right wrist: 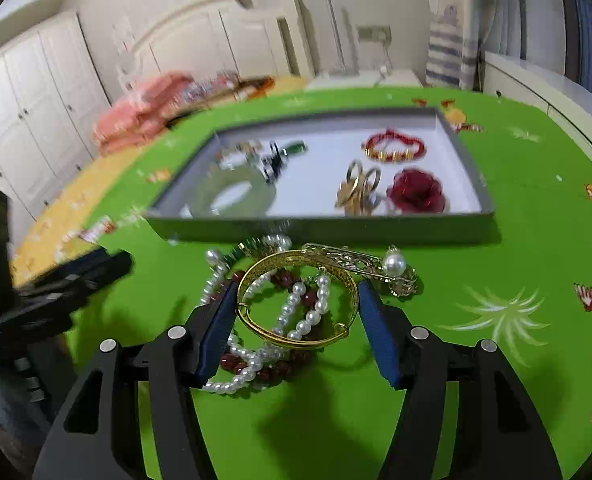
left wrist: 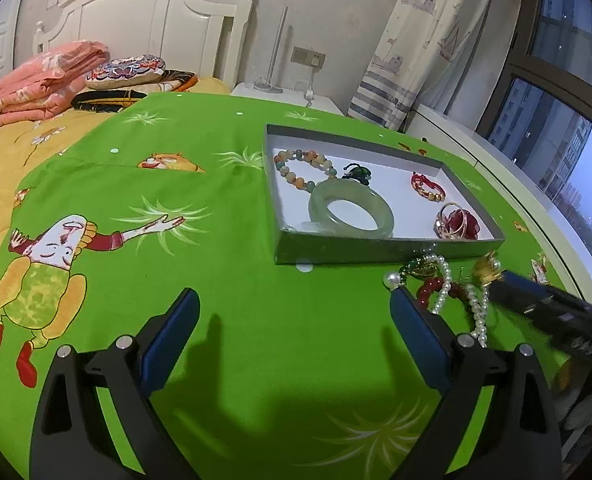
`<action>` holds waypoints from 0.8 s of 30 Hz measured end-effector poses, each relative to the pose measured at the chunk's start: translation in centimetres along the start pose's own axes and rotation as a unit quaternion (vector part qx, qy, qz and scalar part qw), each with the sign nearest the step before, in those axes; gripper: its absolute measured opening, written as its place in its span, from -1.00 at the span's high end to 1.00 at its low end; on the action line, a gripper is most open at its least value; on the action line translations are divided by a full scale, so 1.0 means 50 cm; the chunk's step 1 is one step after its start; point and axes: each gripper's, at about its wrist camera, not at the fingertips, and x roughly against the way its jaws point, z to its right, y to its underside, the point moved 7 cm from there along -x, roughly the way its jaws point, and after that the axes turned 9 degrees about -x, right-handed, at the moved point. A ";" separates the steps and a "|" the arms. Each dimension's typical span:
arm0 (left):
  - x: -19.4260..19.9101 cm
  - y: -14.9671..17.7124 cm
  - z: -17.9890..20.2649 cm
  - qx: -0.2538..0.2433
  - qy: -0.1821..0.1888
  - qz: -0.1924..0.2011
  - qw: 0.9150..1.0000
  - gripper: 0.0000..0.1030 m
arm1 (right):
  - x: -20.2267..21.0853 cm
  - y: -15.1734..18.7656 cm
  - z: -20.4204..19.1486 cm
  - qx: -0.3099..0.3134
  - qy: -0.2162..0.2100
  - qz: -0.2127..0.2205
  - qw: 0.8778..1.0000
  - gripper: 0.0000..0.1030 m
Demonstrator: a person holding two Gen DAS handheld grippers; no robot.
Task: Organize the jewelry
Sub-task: 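Lower the right gripper onto the gold bangle and close it, then grasp the gold pearl-topped brooch with the left gripper while the right gripper holds the bangle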
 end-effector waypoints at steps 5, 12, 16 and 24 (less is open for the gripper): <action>-0.008 0.003 0.002 -0.003 -0.003 -0.011 1.000 -0.81 | 0.066 -0.024 0.037 -0.018 -0.019 0.043 0.999 -0.14; -0.017 0.004 0.024 -0.038 -0.011 -0.030 0.999 -0.81 | 0.131 -0.013 0.107 -0.034 -0.009 0.061 0.998 -0.14; -0.006 0.010 0.073 -0.077 -0.001 -0.033 0.996 -0.79 | 0.147 0.007 0.148 -0.049 -0.003 0.062 0.997 -0.14; 0.003 0.010 0.238 -0.191 0.034 -0.025 0.981 -0.71 | 0.145 0.050 0.201 -0.077 -0.004 0.051 0.996 -0.14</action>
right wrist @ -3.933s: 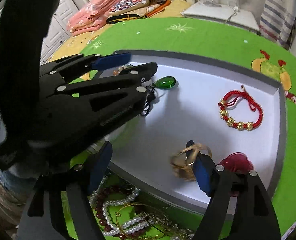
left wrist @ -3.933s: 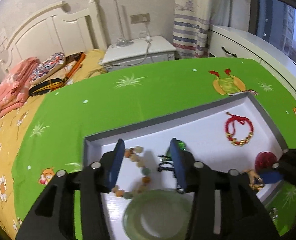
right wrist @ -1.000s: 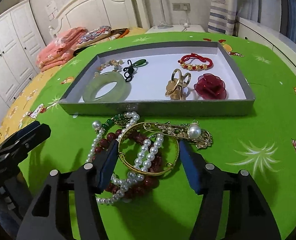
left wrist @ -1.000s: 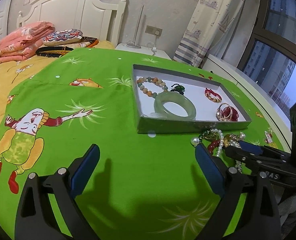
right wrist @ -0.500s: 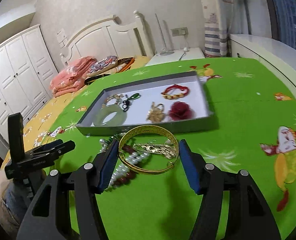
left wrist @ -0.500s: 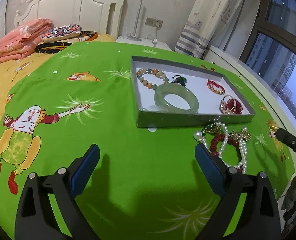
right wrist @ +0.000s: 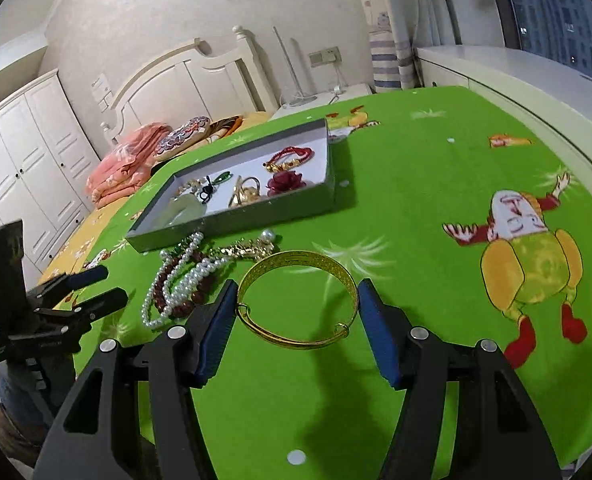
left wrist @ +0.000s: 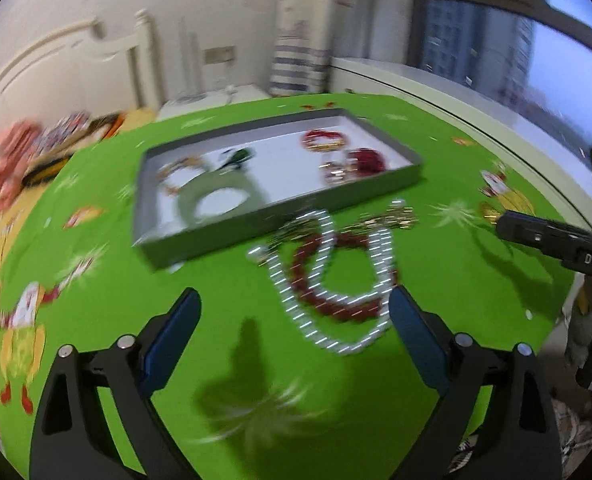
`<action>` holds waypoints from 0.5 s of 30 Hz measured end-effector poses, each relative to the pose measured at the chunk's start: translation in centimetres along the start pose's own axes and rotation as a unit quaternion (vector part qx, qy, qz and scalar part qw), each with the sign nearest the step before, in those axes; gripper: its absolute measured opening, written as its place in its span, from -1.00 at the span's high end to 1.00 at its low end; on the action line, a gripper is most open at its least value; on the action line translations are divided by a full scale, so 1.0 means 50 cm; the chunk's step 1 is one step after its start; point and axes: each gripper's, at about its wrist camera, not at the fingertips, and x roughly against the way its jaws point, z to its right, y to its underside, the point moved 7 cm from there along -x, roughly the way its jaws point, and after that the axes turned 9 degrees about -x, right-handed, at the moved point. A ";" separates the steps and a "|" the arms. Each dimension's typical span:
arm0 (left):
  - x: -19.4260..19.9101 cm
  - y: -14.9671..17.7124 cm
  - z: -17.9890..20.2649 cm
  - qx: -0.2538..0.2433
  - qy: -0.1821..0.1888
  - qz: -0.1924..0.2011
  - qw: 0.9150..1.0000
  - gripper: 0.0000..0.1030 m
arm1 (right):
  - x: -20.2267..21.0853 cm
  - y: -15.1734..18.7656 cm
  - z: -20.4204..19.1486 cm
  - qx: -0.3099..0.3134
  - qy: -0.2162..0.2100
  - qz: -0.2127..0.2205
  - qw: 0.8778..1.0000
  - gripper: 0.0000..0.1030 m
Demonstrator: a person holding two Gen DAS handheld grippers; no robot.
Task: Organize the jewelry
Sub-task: 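Grasp the gold pearl-topped brooch with the left gripper while the right gripper holds the bangle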
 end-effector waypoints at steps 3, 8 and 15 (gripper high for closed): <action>-0.025 -0.034 0.043 -0.051 0.010 -0.005 0.999 -0.48 | 0.003 0.001 0.000 0.001 -0.004 0.002 1.000 -0.14; -0.093 -0.080 0.107 -0.146 0.068 -0.033 0.986 -0.21 | 0.015 0.000 0.006 -0.003 -0.010 0.008 1.000 -0.14; -0.163 -0.118 0.144 -0.205 0.102 -0.066 0.971 0.12 | 0.015 0.006 0.024 -0.016 -0.017 0.006 1.000 -0.15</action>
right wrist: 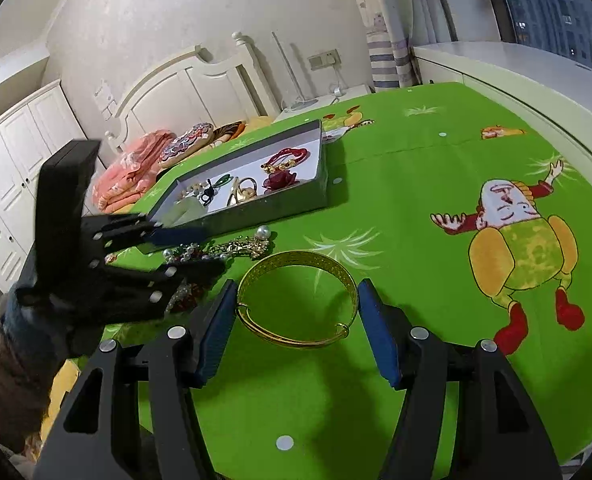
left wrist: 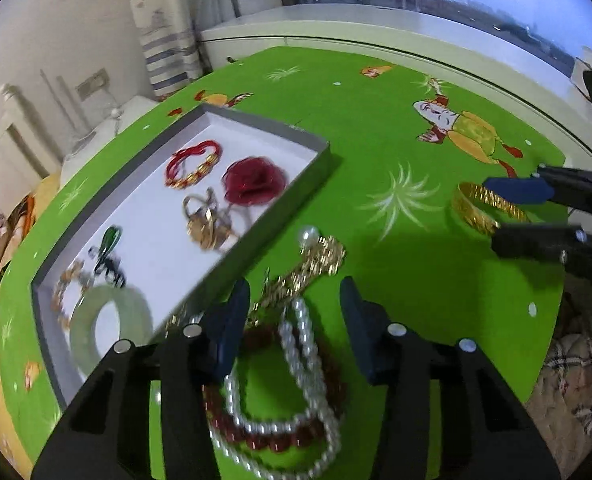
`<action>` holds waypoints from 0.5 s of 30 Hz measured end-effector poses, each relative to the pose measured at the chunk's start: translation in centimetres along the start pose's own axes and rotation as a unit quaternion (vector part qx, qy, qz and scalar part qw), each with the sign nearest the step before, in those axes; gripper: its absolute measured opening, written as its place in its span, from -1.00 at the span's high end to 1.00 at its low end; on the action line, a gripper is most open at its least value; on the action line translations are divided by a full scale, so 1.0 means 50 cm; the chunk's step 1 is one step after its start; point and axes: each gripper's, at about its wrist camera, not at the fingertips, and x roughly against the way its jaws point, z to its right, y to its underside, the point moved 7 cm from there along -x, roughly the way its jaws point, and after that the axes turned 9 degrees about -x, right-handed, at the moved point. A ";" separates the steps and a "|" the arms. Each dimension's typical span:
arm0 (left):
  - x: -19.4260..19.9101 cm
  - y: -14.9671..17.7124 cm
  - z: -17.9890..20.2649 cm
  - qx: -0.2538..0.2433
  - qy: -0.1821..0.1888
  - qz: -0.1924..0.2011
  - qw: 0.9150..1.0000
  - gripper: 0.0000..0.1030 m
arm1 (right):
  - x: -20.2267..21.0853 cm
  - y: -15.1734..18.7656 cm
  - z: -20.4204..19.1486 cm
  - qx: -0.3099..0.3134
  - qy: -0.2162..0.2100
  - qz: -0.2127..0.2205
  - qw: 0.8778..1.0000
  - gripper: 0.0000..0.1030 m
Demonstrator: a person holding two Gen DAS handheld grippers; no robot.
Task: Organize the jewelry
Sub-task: 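Grasp the gold pearl-topped brooch with the left gripper while the right gripper holds the bangle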
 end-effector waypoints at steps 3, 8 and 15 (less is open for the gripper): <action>-0.016 -0.017 0.009 -0.018 0.022 -0.008 1.000 0.20 | 0.000 0.000 0.006 -0.005 -0.002 -0.001 1.000 -0.15; -0.043 -0.017 0.021 -0.060 0.000 -0.028 0.998 0.39 | 0.004 -0.001 0.017 -0.012 -0.006 0.000 1.000 -0.15; -0.049 -0.022 0.023 -0.086 0.010 -0.027 0.996 0.46 | 0.009 0.002 0.023 -0.019 -0.007 0.000 1.000 -0.15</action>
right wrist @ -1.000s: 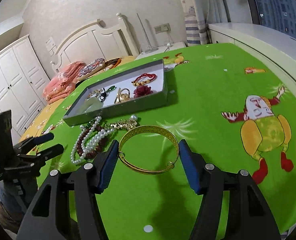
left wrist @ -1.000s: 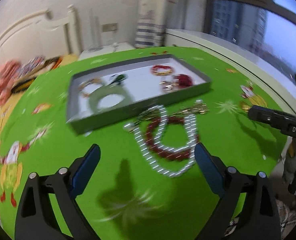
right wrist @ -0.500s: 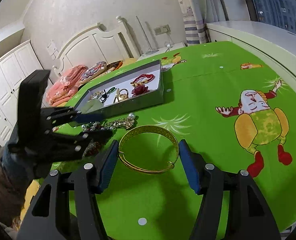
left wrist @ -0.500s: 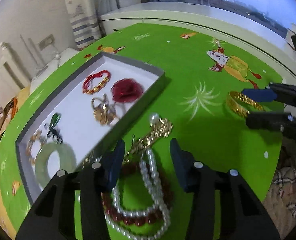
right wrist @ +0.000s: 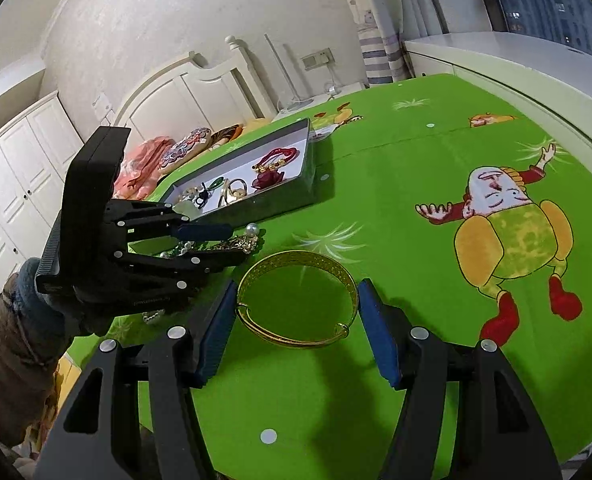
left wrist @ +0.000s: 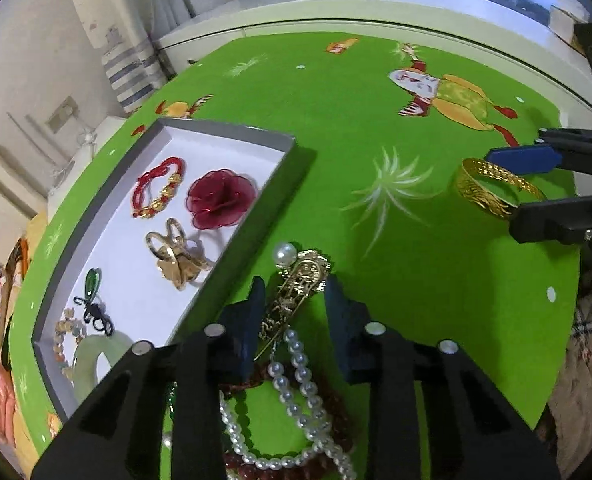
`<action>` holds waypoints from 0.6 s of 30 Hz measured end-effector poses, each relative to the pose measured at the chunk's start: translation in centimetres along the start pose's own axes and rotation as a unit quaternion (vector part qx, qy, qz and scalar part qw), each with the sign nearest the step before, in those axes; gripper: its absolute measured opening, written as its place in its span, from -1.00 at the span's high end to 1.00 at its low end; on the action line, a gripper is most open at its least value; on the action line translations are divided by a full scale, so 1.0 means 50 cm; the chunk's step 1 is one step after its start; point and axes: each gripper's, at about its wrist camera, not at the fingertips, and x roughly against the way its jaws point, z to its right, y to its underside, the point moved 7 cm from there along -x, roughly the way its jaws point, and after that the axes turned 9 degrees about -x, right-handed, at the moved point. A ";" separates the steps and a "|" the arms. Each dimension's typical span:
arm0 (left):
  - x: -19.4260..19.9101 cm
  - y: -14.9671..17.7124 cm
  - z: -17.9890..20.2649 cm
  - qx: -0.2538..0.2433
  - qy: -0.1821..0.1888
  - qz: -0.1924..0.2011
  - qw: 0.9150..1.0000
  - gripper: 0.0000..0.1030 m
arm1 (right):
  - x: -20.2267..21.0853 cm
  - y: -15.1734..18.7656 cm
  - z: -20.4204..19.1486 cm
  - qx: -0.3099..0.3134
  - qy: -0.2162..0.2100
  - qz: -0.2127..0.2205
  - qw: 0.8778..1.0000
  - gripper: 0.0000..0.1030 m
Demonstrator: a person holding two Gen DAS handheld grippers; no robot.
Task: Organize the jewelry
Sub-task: 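Grasp the gold pearl-topped brooch with the left gripper while the right gripper holds the bangle, then carry the brooch and bangle into the tray and open both grippers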
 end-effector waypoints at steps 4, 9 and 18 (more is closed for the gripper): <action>0.001 -0.001 -0.004 0.009 0.020 0.005 1.000 0.49 | 0.003 0.001 -0.004 0.003 0.000 0.001 1.000 -0.15; 0.030 -0.008 -0.020 0.033 0.020 0.037 0.999 0.65 | 0.004 0.001 -0.005 0.004 0.000 0.001 1.000 -0.15; 0.106 -0.004 -0.071 0.082 0.035 0.087 0.992 0.70 | -0.002 0.005 -0.016 0.011 0.000 -0.002 1.000 -0.15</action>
